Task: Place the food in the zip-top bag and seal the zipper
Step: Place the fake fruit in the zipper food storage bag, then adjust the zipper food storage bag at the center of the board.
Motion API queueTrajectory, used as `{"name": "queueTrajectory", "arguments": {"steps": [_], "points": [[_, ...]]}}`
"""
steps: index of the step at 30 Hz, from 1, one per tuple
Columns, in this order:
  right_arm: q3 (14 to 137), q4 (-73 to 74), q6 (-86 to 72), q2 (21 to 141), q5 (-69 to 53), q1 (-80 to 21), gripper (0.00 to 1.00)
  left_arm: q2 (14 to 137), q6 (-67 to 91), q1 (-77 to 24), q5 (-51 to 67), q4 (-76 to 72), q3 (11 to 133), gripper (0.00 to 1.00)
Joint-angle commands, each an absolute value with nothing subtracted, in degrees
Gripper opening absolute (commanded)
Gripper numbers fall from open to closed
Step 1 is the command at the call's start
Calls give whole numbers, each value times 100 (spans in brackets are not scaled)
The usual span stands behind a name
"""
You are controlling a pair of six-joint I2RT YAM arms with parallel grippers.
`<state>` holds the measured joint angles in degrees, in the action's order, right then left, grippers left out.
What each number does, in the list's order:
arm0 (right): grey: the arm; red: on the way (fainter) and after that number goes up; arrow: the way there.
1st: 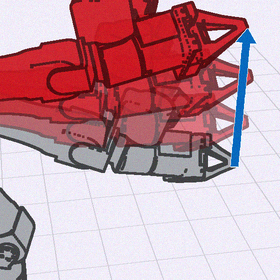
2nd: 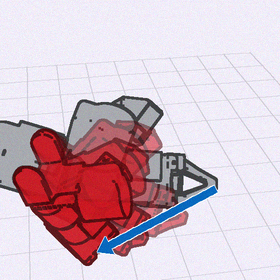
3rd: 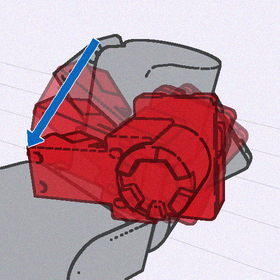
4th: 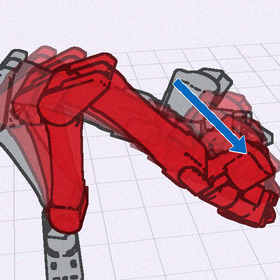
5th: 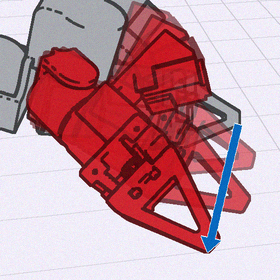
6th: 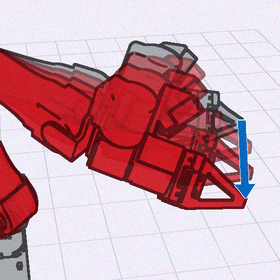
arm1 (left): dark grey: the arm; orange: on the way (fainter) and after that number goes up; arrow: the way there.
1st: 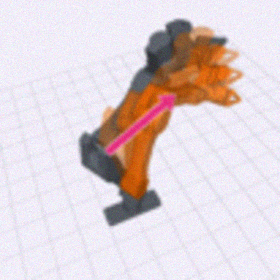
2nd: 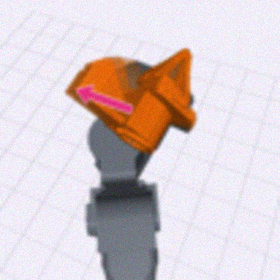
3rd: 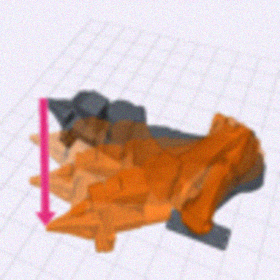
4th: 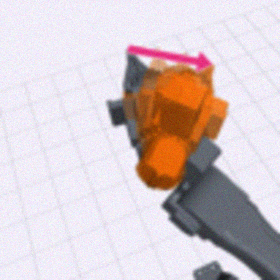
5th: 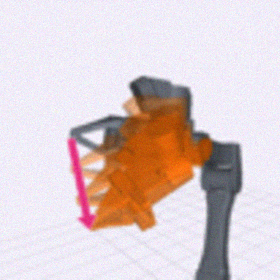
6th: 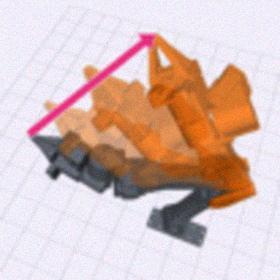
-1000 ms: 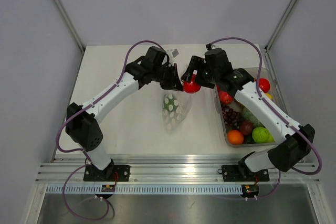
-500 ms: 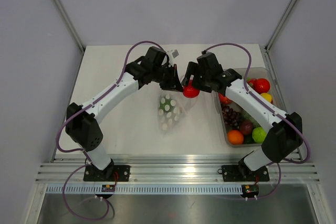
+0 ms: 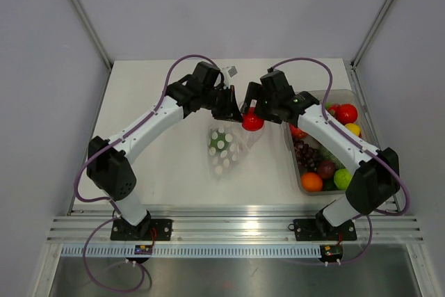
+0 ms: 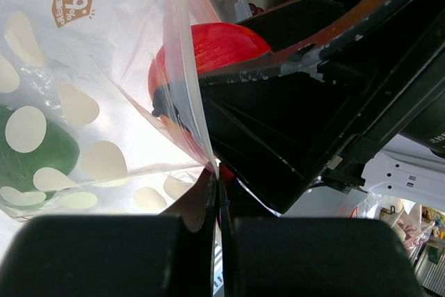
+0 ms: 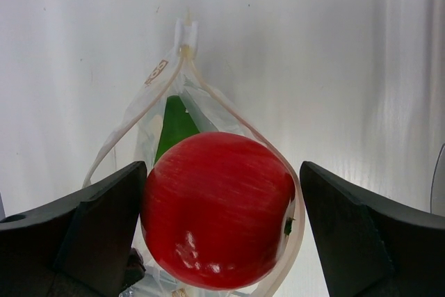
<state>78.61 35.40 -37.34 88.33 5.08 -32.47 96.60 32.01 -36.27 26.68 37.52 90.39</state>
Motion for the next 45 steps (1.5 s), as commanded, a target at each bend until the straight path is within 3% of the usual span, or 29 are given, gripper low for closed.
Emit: {"name": "queueTrajectory", "arguments": {"steps": [1,21,27,31,35,38,40,45], "points": [[7972,3516,-3735,8570,571,-3287,99,9483,3270,-3639,2918,3305,9316,0],[8042,4042,-3569,7849,1230,-3296,99,9440,3234,-3621,2883,3349,9369,0],[7744,4175,-3498,7664,1494,-3278,92,9404,3226,-3621,2874,3366,9369,0],[7366,4070,-3594,7690,1319,-3278,82,9387,3226,-3612,2874,3375,9396,0],[7076,3929,-3674,7796,977,-3278,52,9360,3199,-3604,2848,3471,9439,0],[7066,3850,-3691,7796,906,-3278,14,9325,3147,-3569,2786,3507,9431,0],[7267,3911,-3560,7796,914,-3278,3,9334,3146,-3542,2777,3533,9448,0],[8452,4165,-3278,7717,651,-3278,0,9404,2971,-3498,2480,4253,10255,0]]}}
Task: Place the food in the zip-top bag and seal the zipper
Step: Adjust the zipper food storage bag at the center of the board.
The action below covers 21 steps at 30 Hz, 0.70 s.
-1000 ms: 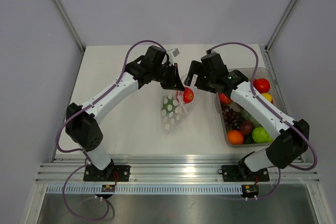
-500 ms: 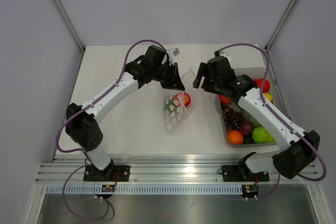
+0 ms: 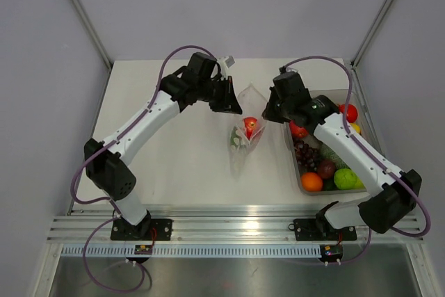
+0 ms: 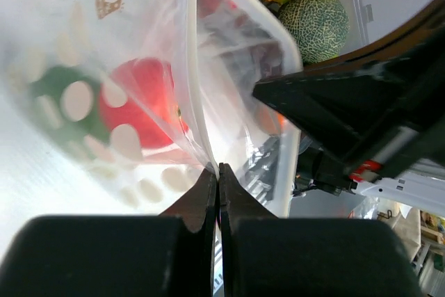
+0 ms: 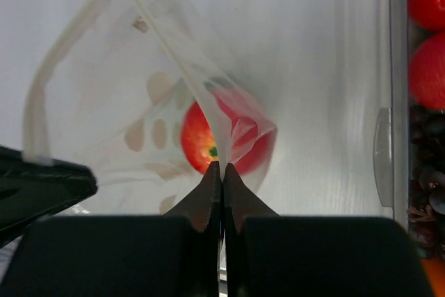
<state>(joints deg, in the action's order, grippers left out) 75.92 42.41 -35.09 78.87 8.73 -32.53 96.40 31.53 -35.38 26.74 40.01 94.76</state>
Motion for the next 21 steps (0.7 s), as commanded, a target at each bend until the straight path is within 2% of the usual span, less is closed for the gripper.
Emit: {"name": "queueTrajectory", "arguments": {"steps": [1,4,9,14,17,21], "points": [[8559,4192,-3252,7682,581,-3278,0,9343,2936,-3498,2331,4384,10535,0],[8570,4184,-3269,7611,369,-3287,0,9308,2813,-3507,1785,4912,10775,0],[7761,3920,-3348,8110,404,-3278,0,9684,2988,-3507,1934,4351,9749,0],[7918,4017,-3358,8351,309,-3278,0,10186,2884,-3559,1961,4420,9615,0],[8216,4156,-3226,8026,255,-3278,0,9906,2813,-3577,1890,4675,9966,0],[8534,4254,-3190,7639,71,-3278,0,9107,2909,-3604,2065,4272,10151,0]]}}
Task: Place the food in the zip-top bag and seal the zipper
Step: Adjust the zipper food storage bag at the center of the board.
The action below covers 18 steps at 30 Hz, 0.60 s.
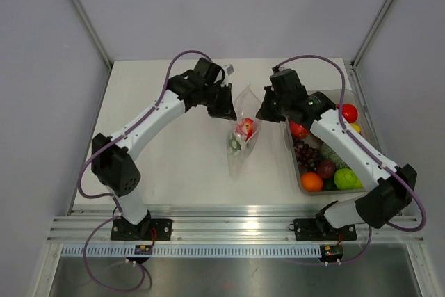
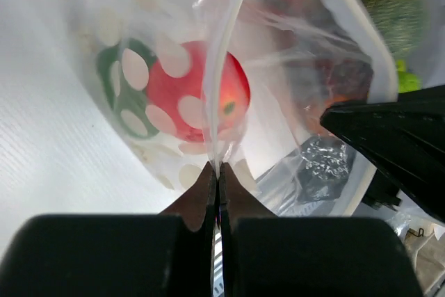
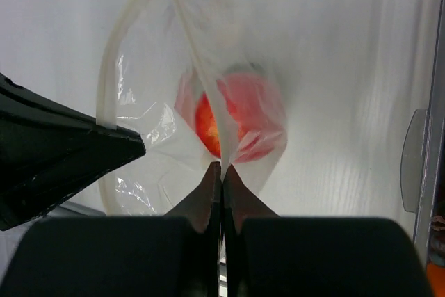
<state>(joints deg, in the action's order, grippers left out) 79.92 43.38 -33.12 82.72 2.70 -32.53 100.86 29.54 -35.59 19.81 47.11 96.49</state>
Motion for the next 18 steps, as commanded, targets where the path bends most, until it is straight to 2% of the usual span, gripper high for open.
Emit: {"name": "queueTrajectory", "arguments": {"steps": [1,4,10,14,18], "points": [[8534,4219,-3199,7568,53,-3278,0,8923,2927,-3604,2057,4167,10125,0],[8368,4105,-3287,7383,105,-3278,0,8964,2936,-3604,1969,4070,9837,0],[7174,3683,-3454,7690,131,-3287,0,9727,3216,-3630,2205,3446,8712,0],[7066,3762,-3454,7805,141,-3278,0,9976,3130,-3735,2294,3638,8902,0],[7539,4033,-3358,7472,281,-3287,0,9590,3032,-3832,2232,3963,9491,0]]}}
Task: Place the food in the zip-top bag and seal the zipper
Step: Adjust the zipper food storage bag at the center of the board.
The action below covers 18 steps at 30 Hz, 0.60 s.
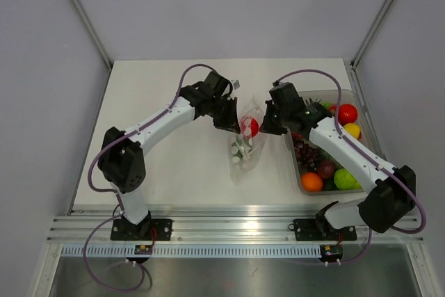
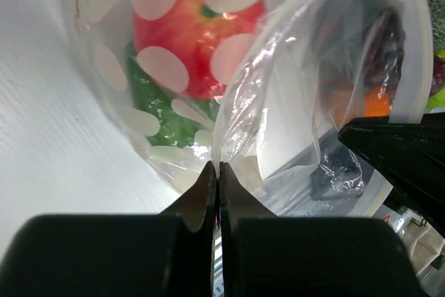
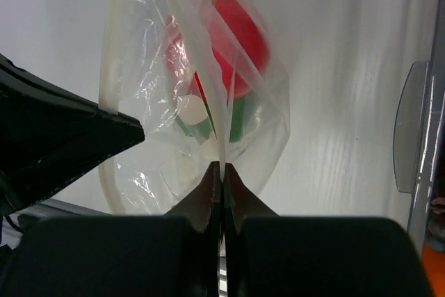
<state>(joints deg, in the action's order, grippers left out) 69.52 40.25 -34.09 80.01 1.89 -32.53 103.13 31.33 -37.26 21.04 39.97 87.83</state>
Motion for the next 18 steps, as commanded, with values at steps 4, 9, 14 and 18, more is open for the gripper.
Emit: {"name": "queueTrajectory", "arguments": {"steps": [4,9,14,18], "points": [[7883,4122,-3357,7191,176,-3278,0,9150,3137,-3823,2285,3877,9712,0],[7735,3920,-3480,6996,254,-3287,0,9174,3217,-3823,2180,3604,9221,0],[6988,3612,-3524,7452,299,-3287,0,9825,3313,-3832,2249,3419,8825,0],[6943,3779,-3481,7620,352,-3287,0,9985,3235,-3946,2285,3638,8991,0]]}}
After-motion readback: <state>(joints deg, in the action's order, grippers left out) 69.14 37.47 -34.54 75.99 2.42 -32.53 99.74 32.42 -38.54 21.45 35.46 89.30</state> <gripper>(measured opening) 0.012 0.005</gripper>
